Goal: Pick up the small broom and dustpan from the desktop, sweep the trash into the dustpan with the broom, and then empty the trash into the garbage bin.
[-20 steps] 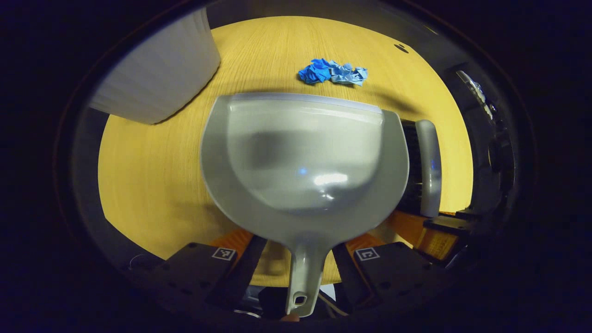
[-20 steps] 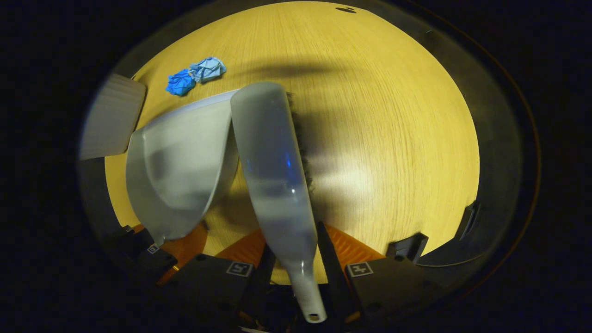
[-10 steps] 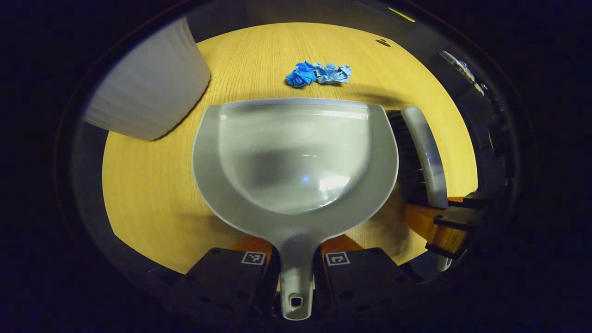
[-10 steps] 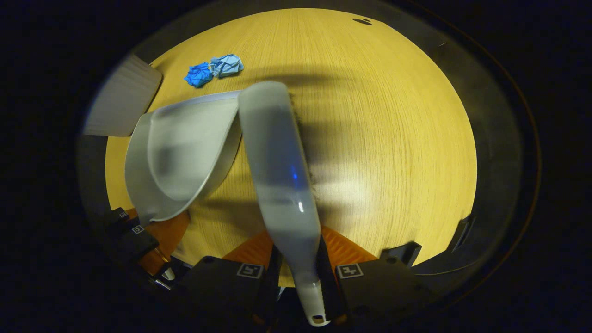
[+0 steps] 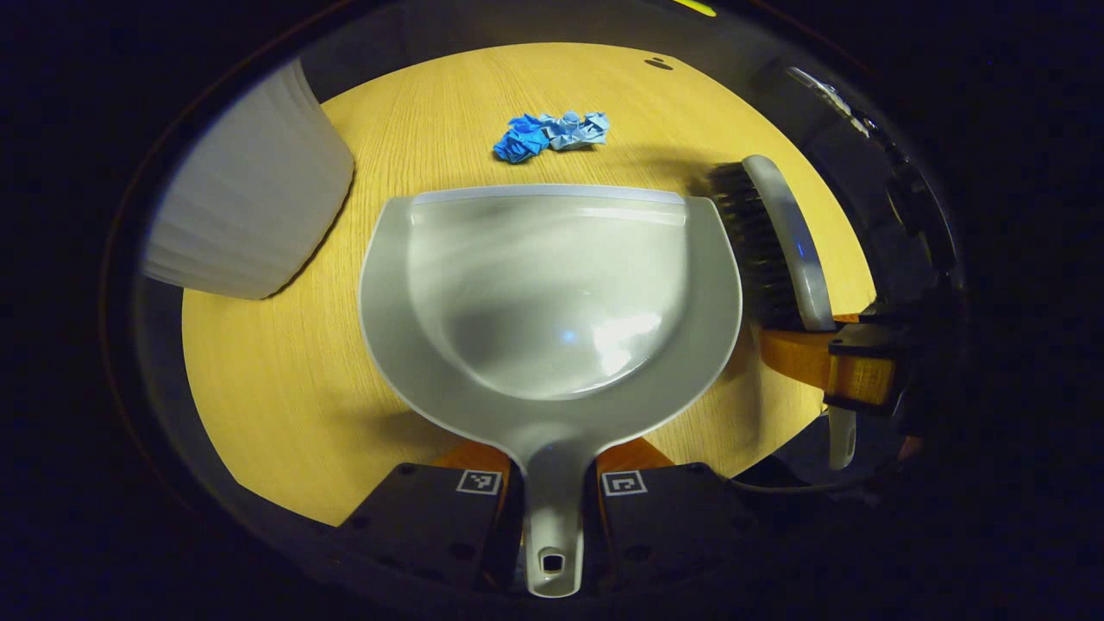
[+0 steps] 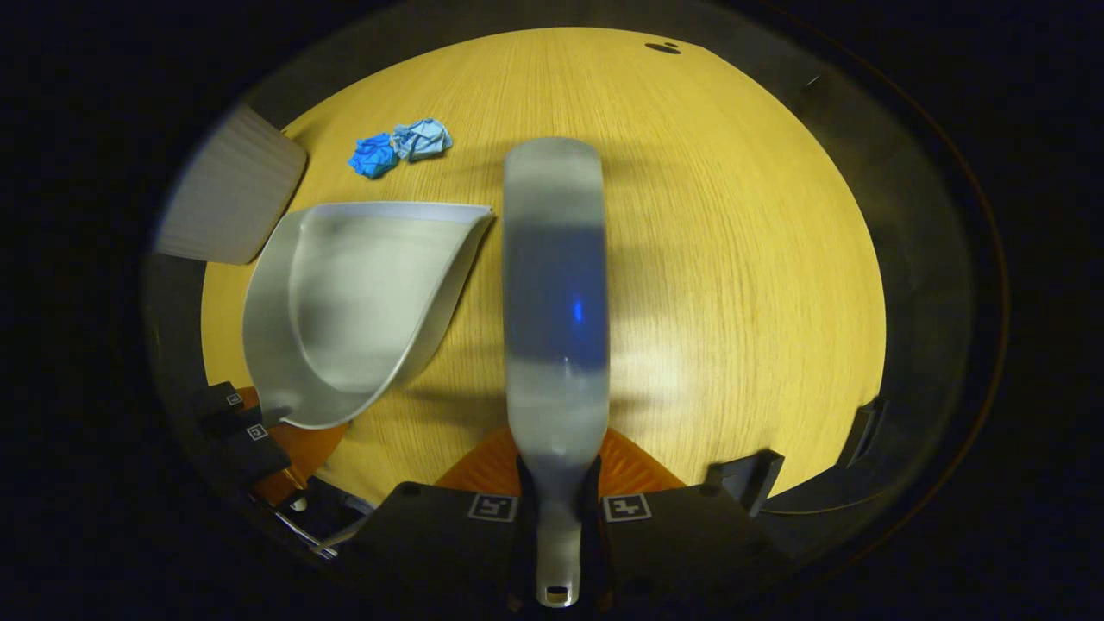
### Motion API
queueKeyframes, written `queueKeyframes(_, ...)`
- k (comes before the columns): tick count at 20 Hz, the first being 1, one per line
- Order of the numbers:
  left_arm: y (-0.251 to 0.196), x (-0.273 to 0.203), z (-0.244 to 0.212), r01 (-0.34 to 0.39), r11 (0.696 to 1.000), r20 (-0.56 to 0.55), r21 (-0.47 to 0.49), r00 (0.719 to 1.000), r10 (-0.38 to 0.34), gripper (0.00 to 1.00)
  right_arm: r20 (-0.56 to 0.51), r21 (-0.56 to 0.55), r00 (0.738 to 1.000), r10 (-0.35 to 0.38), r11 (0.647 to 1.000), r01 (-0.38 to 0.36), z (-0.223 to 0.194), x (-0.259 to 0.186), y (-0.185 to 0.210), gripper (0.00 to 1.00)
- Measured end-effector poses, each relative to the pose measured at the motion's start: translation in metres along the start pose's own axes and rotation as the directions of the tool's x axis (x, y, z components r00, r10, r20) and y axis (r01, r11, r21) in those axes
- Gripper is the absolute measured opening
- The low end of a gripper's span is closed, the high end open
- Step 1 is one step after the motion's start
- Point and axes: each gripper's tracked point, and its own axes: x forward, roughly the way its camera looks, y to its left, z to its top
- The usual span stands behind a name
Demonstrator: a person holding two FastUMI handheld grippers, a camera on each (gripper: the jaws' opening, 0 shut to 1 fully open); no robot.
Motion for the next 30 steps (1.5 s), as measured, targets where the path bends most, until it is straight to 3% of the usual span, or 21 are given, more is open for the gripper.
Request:
queueKeyframes(3, 0.001, -0.010, -0.002, 0.050, 0.999, 0.002, 0.008, 0.999, -0.050, 0.26, 0.123, 0.034, 0.992, -0.031, 0.999, 0.027, 0.030, -0.036, -0.020, 0.22)
queueKeyframes(6, 0.009, -0.014, 0.004, 0.030, 0.999, 0.017, 0.044, 0.999, -0.031, 0.26, 0.251, 0.089, 0.964, -0.086, 0.994, 0.065, 0.066, -0.070, -0.040, 0.22)
queueKeyframes(9, 0.014, -0.016, 0.010, 0.017, 0.995, 0.036, 0.100, 0.999, -0.020, 0.26, 0.322, 0.016, 0.941, -0.105, 0.994, 0.105, 0.099, -0.090, -0.043, 0.21)
queueKeyframes(11, 0.020, -0.019, 0.015, -0.012, 0.990, 0.057, 0.144, 0.998, 0.004, 0.27, 0.339, -0.013, 0.937, -0.084, 0.996, 0.094, 0.131, -0.091, -0.033, 0.21)
queueKeyframes(13, 0.024, -0.022, 0.017, -0.019, 0.987, 0.064, 0.161, 0.998, 0.008, 0.27, 0.332, -0.018, 0.943, -0.024, 0.999, 0.032, 0.157, -0.084, -0.013, 0.21)
queueKeyframes(18, 0.039, -0.018, 0.007, -0.014, 0.994, 0.022, 0.111, 1.000, 0.012, 0.26, 0.284, -0.054, 0.959, 0.013, 0.999, 0.003, 0.184, -0.061, 0.008, 0.21)
queueKeyframes(22, 0.039, -0.014, 0.005, -0.014, 0.997, -0.003, 0.072, 1.000, 0.014, 0.26, 0.285, -0.080, 0.959, -0.007, 0.996, 0.032, 0.217, -0.066, -0.006, 0.21)
queueKeyframes(25, 0.021, -0.013, 0.007, 0.035, 0.999, -0.020, 0.028, 0.999, -0.034, 0.26, 0.335, -0.130, 0.941, -0.047, 0.987, 0.096, 0.254, -0.097, -0.033, 0.21)
queueKeyframes(27, 0.018, -0.009, 0.015, 0.012, 0.998, -0.020, 0.069, 1.000, -0.011, 0.26, 0.376, -0.145, 0.922, -0.090, 0.977, 0.155, 0.273, -0.116, -0.057, 0.21)
queueKeyframes(30, 0.015, -0.010, 0.021, -0.045, 0.985, 0.005, 0.165, 0.999, 0.044, 0.26, 0.353, -0.161, 0.930, -0.104, 0.972, 0.170, 0.270, -0.115, -0.076, 0.21)
